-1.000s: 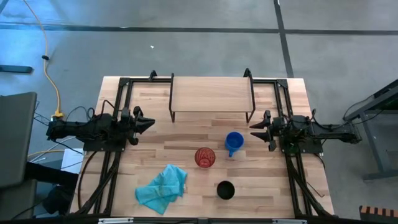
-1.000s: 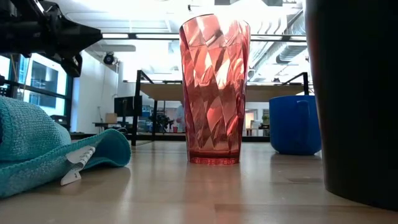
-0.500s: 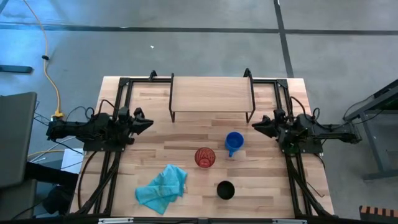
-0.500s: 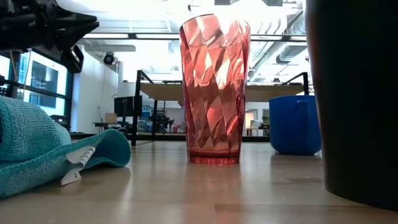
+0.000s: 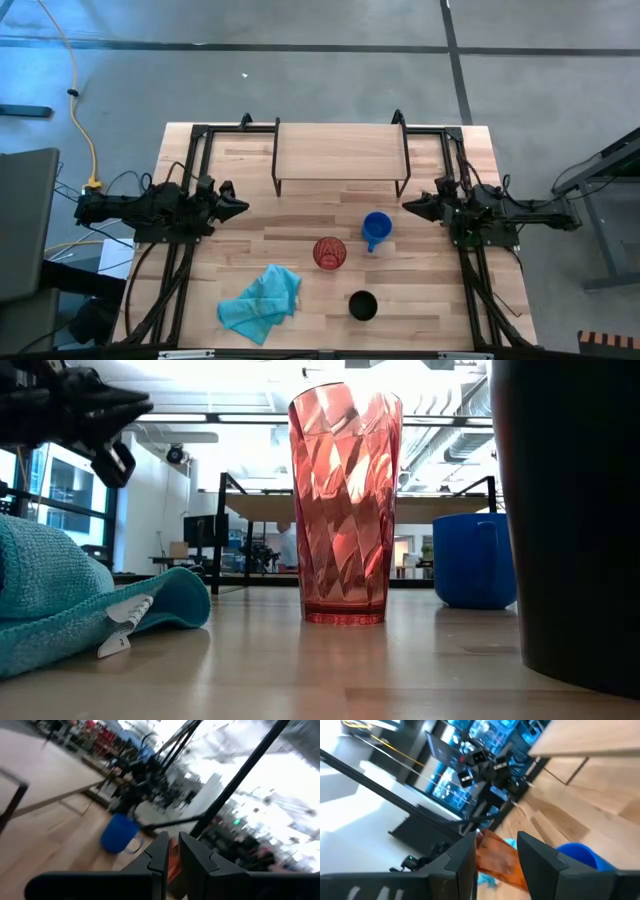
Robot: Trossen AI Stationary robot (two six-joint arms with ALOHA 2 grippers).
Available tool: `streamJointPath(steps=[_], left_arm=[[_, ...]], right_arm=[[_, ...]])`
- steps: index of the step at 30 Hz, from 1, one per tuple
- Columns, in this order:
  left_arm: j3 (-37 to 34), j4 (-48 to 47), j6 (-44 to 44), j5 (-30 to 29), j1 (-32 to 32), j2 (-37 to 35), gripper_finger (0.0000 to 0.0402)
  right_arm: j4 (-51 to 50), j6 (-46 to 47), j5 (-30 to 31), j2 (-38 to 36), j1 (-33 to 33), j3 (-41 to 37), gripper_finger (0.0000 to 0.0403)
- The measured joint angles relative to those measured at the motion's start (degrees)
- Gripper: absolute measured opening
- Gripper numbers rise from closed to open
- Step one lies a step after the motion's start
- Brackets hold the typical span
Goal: Stack small to large cups/mugs on shelf
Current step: Put the red cup on the shelf
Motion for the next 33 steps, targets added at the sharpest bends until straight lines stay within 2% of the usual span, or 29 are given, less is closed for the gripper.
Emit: streamJointPath(steps=[3, 7, 11, 16, 23, 25, 28, 33], left_arm=[[0.0, -2.4, 0.7, 0.0, 0.0, 0.0, 0.0033], [0.0, -2.6, -5.9, 0.7, 0.0, 0.0, 0.0033], [0.0, -4.7, -8.7, 3.7, 0.0, 0.0, 0.0033], [0.0, -6.1, -5.7, 3.5, 0.0, 0.7, 0.0033], [0.0, -6.3, -3.4, 2.8, 0.0, 0.7, 0.0033], [0.0, -6.3, -3.9, 2.8, 0.0, 0.7, 0.0033], [0.0, -5.0, -9.9, 3.4, 0.0, 0.7, 0.0033], [0.0, -1.4, -12.1, 9.8, 0.0, 0.7, 0.0033]], right_arm=[[-2.9, 0.3, 0.1, 0.0, 0.0, 0.0, 0.0136], [-4.4, -0.2, 0.3, 0.0, 0.0, 0.0, 0.0136], [-4.4, -8.5, 0.3, 0.0, 0.0, 0.0, 0.0136], [-4.4, -12.8, 0.6, 0.0, 0.0, 0.0, 0.0136], [-4.5, 0.1, 0.4, 0.0, 0.0, 0.0, 0.0136], [-4.4, -2.5, 0.7, 0.0, 0.0, 0.0, 0.0136], [-3.1, -7.7, 0.9, 0.0, 0.0, 0.0, 0.0136], [6.1, -14.1, 0.0, 0.0, 1.4, 0.0, 0.0136]])
